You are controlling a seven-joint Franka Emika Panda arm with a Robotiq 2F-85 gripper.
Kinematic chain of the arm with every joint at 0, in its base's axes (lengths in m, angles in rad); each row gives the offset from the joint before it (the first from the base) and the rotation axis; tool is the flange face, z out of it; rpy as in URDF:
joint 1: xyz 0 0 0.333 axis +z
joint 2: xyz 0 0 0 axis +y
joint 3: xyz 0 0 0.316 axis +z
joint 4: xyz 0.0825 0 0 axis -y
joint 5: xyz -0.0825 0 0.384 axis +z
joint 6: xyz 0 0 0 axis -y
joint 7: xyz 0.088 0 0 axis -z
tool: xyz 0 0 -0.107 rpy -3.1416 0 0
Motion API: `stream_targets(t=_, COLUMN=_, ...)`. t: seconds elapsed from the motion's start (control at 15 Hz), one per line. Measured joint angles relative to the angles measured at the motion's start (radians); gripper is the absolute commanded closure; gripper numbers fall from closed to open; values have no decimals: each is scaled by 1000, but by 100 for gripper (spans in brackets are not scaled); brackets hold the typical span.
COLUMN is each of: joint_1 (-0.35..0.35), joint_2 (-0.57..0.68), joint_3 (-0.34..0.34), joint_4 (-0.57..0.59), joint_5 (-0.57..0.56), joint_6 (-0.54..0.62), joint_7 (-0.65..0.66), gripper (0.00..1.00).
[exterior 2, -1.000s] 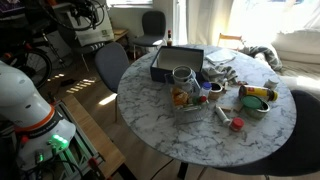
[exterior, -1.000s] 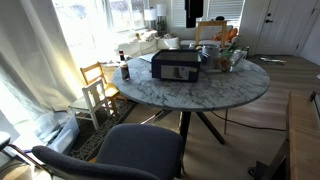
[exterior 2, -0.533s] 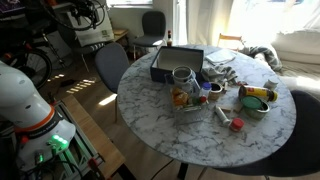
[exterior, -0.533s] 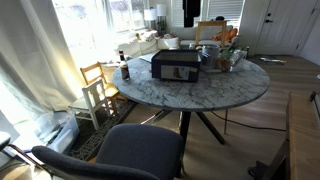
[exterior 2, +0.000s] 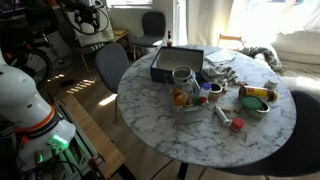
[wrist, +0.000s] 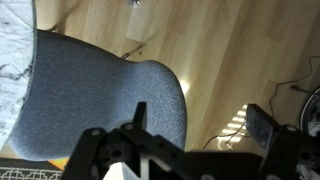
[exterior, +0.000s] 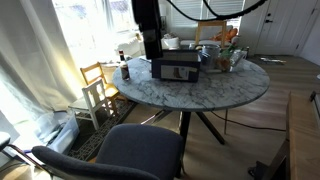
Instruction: Pull the chair on the left of the dining table towards the dining table
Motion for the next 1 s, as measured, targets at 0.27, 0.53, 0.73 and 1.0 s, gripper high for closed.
stream_targets(t=0.27, joint_1=85, joint_2=183, joint_3=2, joint_4=178, joint_5=-114, joint_6=-56, joint_7=169, gripper=0)
stream_targets(t=0.53, joint_1=175, joint_2=316, joint_3=-15, joint_4=331, joint_5=-202, joint_6=-147, joint_7=314, gripper=0)
stream_targets(t=0.73, joint_1=174, joint_2=313, joint_3=-17, joint_4=332, joint_5=-202, joint_6=-146, joint_7=313, gripper=0)
stream_targets(t=1.0, joint_1=171, joint_2=312, joint_3=-20, joint_4=338, joint_5=-202, joint_6=-146, joint_7=312, gripper=0)
